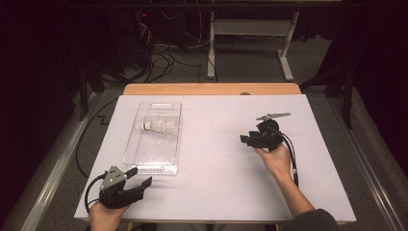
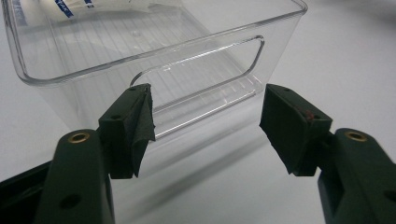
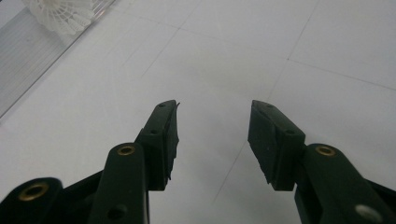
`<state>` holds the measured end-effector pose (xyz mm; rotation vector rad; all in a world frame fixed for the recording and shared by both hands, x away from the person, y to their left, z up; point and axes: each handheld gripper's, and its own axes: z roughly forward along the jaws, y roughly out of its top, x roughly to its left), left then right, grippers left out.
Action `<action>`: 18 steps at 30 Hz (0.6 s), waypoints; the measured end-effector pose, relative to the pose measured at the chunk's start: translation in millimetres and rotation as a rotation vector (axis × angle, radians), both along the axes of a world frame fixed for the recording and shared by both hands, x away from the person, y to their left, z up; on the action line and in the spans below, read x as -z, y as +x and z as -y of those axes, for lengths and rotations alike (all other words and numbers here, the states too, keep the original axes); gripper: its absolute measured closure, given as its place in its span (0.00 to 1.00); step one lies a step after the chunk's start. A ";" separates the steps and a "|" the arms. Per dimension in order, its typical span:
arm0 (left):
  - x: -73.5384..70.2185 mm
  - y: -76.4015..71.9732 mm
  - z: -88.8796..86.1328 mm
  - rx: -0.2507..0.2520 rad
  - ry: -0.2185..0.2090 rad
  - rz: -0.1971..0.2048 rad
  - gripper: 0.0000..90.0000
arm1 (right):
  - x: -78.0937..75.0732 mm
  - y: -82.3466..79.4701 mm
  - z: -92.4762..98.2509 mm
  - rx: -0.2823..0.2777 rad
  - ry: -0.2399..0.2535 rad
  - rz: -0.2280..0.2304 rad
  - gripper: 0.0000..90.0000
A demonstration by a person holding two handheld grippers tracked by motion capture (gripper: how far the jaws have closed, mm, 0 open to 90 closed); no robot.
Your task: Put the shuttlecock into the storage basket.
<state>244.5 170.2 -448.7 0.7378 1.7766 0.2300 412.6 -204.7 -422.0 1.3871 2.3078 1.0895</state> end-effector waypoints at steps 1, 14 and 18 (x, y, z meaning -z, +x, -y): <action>0.0 0.0 0.0 0.000 0.000 -0.001 0.40 | 0.3 -0.6 0.8 0.002 0.000 0.000 0.59; 0.2 0.4 -0.3 0.003 0.003 0.002 0.40 | 2.7 -5.1 8.0 0.011 0.003 -0.001 0.59; 0.1 0.4 -0.4 0.003 0.002 0.002 0.40 | 3.8 -6.8 10.8 0.017 0.002 -0.001 0.59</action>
